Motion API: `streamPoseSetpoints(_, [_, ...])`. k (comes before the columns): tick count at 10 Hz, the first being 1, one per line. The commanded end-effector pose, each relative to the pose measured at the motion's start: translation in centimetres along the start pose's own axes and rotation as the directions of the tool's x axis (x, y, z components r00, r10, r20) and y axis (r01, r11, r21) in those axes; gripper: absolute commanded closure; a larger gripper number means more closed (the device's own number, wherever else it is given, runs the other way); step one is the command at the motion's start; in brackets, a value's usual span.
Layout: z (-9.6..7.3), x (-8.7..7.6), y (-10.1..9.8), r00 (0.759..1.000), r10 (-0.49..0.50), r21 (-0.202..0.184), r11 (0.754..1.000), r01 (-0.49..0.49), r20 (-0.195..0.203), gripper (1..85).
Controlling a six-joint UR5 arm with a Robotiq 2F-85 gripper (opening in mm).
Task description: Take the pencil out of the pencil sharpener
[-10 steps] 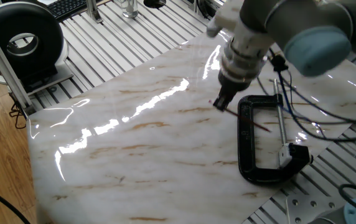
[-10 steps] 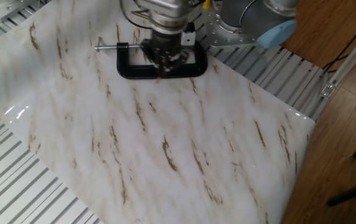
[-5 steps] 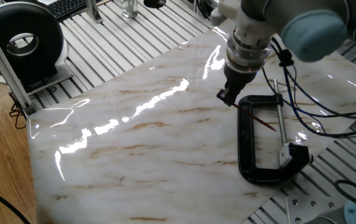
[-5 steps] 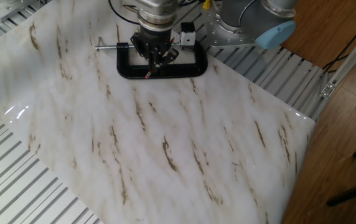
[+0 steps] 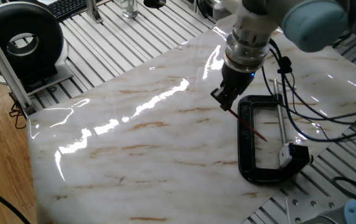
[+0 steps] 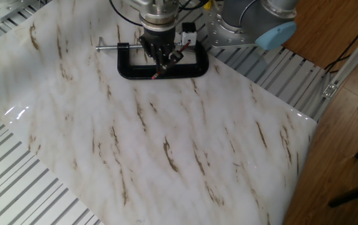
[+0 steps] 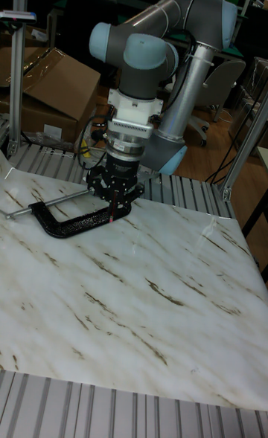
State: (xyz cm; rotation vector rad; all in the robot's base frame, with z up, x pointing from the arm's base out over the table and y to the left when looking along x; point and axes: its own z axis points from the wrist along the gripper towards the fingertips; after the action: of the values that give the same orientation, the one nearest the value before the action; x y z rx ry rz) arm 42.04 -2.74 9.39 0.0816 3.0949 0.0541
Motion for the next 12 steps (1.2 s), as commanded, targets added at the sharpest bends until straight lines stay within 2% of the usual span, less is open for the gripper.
streamPoseSetpoints(1, [2.4, -2.4, -2.3, 1.000, 0.003, 0.036, 0.999, -0.004, 0.002, 84.7])
streamPoseSetpoints(3, [3.5, -3.1, -2.7, 1.000, -0.001, 0.055, 0.998, 0.000, 0.008, 84.7])
streamPoseSetpoints(7, [3.5, -2.9, -2.3, 1.000, 0.016, 0.042, 0.999, -0.016, 0.002, 84.7])
streamPoseSetpoints(8, [3.5, -3.0, -2.0, 1.000, 0.017, 0.031, 0.999, -0.018, 0.005, 84.7])
streamPoseSetpoints(9, [3.5, -3.2, -2.6, 1.000, -0.001, 0.052, 0.999, 0.000, 0.014, 84.7])
streamPoseSetpoints(12, [3.5, -4.0, -2.2, 0.998, -0.034, 0.039, 0.999, 0.032, 0.045, 84.7])
